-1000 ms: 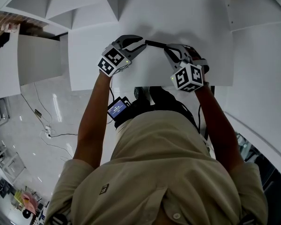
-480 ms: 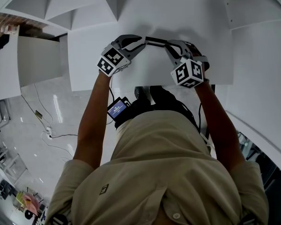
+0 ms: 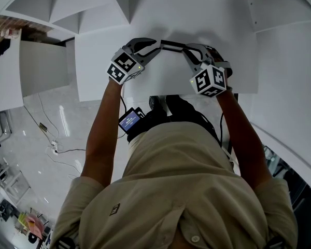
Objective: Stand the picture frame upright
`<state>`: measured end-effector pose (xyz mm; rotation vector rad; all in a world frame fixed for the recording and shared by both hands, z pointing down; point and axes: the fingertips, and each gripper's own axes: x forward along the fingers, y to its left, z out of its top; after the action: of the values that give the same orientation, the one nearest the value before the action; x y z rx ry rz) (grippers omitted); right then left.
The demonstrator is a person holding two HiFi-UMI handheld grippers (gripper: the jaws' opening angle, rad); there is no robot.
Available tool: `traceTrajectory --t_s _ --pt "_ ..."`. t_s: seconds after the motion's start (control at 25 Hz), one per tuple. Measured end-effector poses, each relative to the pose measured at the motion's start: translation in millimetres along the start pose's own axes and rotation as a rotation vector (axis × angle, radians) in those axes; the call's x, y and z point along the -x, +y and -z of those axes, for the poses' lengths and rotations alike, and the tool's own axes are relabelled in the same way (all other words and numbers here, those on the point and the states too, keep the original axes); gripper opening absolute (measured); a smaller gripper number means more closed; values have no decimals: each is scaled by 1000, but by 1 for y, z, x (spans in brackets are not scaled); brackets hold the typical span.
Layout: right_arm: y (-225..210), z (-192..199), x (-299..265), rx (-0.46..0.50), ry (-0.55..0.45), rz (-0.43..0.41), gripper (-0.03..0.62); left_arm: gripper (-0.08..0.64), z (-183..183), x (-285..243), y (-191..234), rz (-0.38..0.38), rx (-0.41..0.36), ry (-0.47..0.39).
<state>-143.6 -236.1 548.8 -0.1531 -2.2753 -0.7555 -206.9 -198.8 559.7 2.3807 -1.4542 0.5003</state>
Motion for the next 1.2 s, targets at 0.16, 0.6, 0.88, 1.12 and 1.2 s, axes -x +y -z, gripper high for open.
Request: traceTrajectory --t_s 0.16,0.6,0.88,1.12,1.2 --pt "-2 -3 3 6 -11 6 37 92 -2 -1 0 1 -4 -3" --pt "-9 -25 32 -9 -50 64 46 92 -15 25 -4 -39 -37 1" --pt "-14 -58 81 -132 -132 146 44 92 -39 74 -19 -104 -99 -24" --pt "-7 -87 136 -279 -211 173 6 61 -61 122 -49 -157 -140 -50" --pt "-1 -97 155 -316 -227 172 5 25 -68 139 -60 -168 -151 -59"
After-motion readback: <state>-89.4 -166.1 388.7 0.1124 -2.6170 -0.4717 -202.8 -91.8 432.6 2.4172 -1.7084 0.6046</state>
